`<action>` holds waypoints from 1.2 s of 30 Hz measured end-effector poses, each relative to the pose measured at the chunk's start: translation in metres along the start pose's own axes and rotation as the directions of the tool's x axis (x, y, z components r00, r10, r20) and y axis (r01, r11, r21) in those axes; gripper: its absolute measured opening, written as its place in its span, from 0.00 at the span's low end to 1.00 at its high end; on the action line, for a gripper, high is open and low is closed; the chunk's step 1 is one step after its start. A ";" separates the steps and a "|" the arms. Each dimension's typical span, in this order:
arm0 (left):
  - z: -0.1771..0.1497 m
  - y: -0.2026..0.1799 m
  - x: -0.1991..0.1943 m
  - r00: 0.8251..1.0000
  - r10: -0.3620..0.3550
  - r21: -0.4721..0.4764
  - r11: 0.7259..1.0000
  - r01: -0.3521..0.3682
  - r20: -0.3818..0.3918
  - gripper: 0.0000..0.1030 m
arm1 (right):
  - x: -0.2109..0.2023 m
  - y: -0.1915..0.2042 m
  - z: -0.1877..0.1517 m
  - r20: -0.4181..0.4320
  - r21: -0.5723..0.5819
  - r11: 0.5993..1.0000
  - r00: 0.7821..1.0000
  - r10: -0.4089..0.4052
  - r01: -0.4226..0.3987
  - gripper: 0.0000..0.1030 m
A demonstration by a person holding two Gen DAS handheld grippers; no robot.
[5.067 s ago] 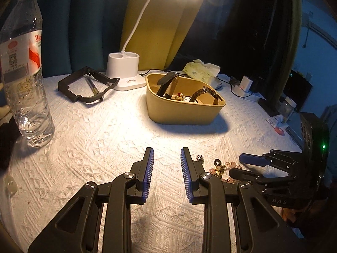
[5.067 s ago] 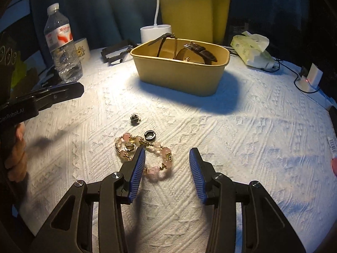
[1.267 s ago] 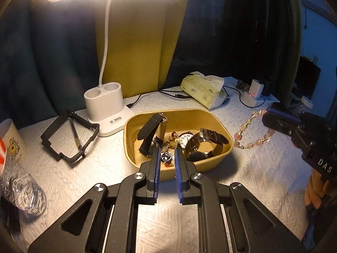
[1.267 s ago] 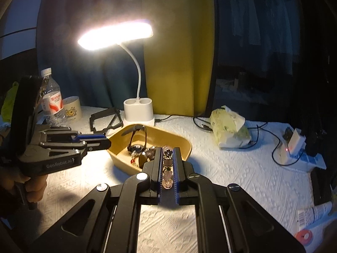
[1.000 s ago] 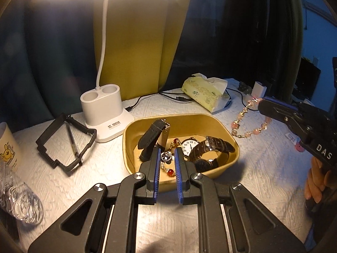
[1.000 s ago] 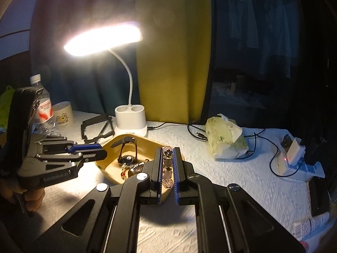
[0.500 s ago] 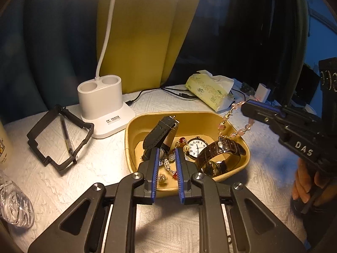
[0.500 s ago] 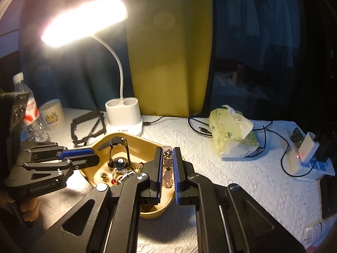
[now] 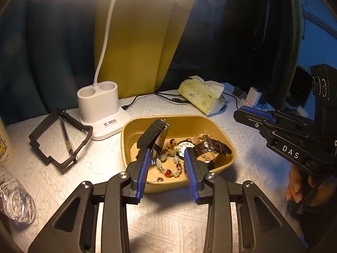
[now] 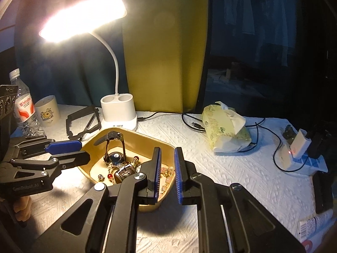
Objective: Organize jewelry
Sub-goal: 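Move both open tools back to the two black rings on the table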
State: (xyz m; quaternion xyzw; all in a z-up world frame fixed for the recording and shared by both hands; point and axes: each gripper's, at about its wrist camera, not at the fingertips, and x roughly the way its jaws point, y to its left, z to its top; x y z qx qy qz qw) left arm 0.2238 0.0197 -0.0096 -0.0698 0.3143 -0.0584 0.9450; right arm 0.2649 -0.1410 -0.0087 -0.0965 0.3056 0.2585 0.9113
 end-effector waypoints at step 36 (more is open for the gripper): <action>-0.061 -0.039 -0.062 0.999 0.014 0.060 0.998 -0.011 -0.051 0.35 | -0.069 -0.003 -0.058 -0.006 0.100 0.995 1.000 -0.025 0.026 0.34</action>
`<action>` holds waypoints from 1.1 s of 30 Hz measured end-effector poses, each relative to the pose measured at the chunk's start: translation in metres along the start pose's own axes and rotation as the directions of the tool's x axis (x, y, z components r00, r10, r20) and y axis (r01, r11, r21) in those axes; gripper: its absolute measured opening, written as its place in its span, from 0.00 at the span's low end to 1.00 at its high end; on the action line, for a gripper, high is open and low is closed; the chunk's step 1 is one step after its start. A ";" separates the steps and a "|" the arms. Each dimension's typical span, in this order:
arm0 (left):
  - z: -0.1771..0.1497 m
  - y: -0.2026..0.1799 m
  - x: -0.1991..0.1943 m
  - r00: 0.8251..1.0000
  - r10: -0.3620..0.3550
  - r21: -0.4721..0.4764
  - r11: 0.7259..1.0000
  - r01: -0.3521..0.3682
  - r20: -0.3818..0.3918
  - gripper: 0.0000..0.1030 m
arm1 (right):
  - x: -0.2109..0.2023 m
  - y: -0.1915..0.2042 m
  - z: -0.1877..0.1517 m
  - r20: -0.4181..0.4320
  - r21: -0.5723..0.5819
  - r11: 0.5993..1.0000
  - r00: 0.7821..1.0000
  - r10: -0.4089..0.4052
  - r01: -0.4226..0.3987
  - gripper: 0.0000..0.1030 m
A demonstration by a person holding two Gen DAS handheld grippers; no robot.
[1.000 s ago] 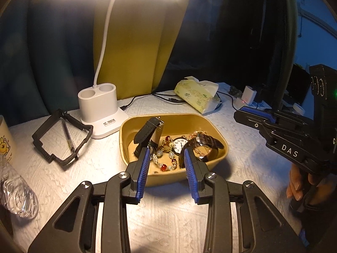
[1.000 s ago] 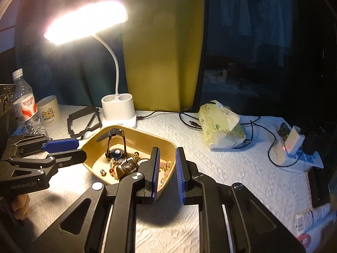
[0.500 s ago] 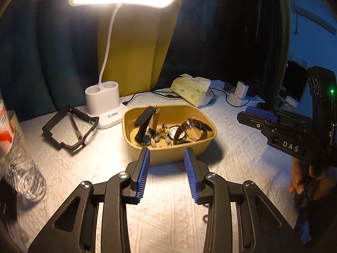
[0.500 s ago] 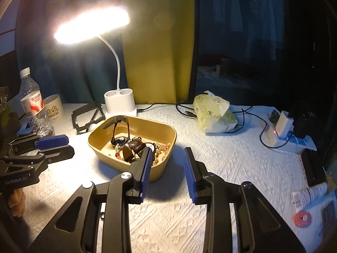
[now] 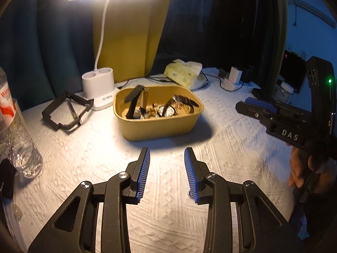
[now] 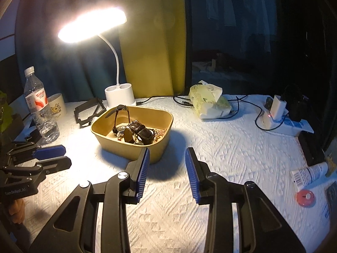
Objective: Organize jewelry
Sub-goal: 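Move both open tools back to the two black rings on the table, then grasp the nearer black ring with the left tool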
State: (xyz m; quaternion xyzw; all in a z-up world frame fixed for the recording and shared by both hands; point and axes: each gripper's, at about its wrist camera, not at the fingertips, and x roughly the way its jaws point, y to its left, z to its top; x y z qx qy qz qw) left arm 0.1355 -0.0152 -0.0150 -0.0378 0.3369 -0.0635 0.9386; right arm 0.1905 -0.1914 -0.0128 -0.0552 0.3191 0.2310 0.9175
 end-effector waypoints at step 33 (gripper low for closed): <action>-0.037 -0.056 0.047 0.974 0.102 0.103 0.991 -0.082 -0.203 0.14 | 0.002 -0.079 -0.047 -0.092 0.213 0.976 0.993 0.072 -0.051 0.34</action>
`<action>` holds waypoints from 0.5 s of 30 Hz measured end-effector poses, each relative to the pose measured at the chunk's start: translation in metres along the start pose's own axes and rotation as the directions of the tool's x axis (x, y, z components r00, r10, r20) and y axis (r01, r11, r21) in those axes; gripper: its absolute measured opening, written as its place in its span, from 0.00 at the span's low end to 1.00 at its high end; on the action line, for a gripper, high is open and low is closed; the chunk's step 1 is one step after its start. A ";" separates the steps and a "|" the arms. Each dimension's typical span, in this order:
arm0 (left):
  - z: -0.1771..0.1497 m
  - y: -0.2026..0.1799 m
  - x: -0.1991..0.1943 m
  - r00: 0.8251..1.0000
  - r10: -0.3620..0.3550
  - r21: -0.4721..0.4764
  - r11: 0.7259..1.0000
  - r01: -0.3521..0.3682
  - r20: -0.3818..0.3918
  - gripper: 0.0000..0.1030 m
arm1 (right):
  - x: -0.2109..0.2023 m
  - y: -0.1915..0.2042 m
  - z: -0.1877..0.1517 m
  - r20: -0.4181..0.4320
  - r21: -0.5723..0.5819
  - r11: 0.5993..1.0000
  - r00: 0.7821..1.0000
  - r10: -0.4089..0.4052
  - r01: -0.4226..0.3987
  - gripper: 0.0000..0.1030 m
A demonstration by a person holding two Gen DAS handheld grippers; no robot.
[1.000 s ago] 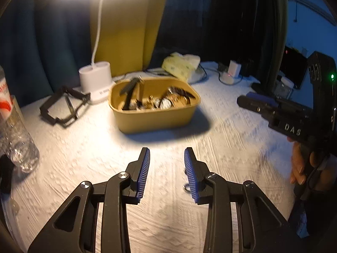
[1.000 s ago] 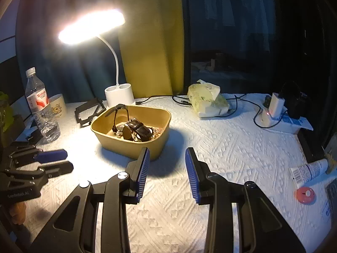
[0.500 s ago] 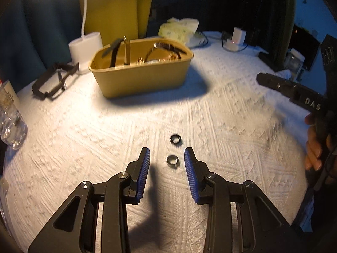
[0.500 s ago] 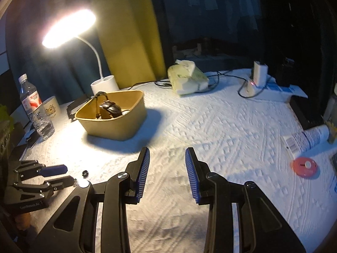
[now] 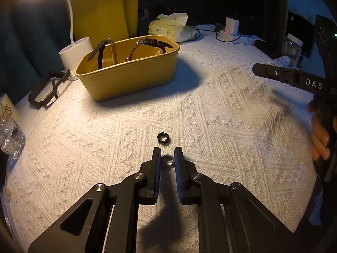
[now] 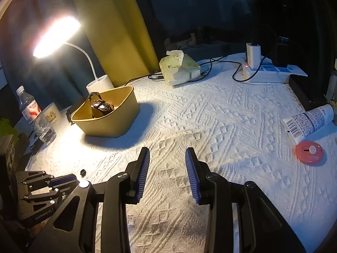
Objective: Organize jewelry
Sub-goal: 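Grasp the nearer black ring with the left tool, then close the right tool on the other black ring while the left tool holds its ring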
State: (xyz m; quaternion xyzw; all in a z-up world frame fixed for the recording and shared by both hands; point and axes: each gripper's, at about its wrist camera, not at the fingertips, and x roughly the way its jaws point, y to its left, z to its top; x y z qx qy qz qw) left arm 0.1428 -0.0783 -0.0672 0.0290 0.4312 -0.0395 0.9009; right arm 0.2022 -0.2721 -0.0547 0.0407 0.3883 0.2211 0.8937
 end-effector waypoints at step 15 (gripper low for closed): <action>-0.003 0.039 -0.017 0.996 -0.043 -0.107 0.993 0.051 0.073 0.14 | 0.022 0.061 -0.007 -0.091 -0.117 0.991 0.994 0.054 -0.065 0.34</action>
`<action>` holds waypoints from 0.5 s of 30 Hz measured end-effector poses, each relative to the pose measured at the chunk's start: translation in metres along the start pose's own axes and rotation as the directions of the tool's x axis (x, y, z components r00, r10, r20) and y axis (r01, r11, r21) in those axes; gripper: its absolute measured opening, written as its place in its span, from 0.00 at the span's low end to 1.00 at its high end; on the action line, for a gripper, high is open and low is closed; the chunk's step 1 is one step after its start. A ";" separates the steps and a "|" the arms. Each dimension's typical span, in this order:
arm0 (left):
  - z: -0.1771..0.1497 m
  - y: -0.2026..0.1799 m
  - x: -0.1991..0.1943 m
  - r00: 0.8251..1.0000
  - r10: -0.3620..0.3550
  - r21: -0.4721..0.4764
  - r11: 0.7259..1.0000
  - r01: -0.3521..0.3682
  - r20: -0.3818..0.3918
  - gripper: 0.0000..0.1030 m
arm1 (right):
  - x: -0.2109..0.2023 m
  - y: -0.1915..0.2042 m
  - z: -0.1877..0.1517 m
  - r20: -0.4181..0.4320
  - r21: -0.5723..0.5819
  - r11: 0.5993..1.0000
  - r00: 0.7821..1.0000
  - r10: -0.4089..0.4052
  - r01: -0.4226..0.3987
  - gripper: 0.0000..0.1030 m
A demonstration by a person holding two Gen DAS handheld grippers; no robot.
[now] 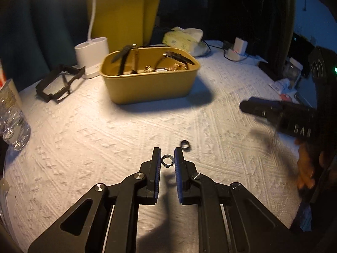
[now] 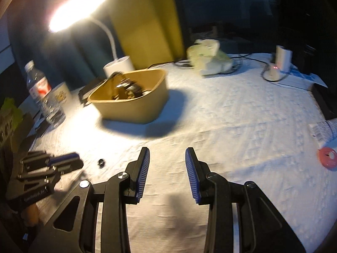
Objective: Organize jewelry
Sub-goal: 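Close the right tool on the other black ring while the left tool holds its ring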
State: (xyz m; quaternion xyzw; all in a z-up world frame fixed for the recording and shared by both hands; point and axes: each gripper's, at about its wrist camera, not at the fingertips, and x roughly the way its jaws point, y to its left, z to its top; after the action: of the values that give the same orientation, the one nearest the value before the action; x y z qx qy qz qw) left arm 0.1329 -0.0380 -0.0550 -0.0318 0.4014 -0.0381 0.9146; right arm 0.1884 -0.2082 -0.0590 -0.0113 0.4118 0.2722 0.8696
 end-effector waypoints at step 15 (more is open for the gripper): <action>-0.006 0.056 -0.022 0.997 -0.024 -0.118 0.992 0.032 0.071 0.14 | 0.041 0.079 -0.007 -0.123 -0.126 0.990 0.991 0.051 -0.066 0.34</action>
State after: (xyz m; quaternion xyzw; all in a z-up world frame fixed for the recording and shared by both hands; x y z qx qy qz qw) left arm 0.1168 0.0200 -0.0480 -0.0933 0.3706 -0.0257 0.9237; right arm 0.1665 -0.1237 -0.0768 -0.0722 0.4447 0.3228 0.8323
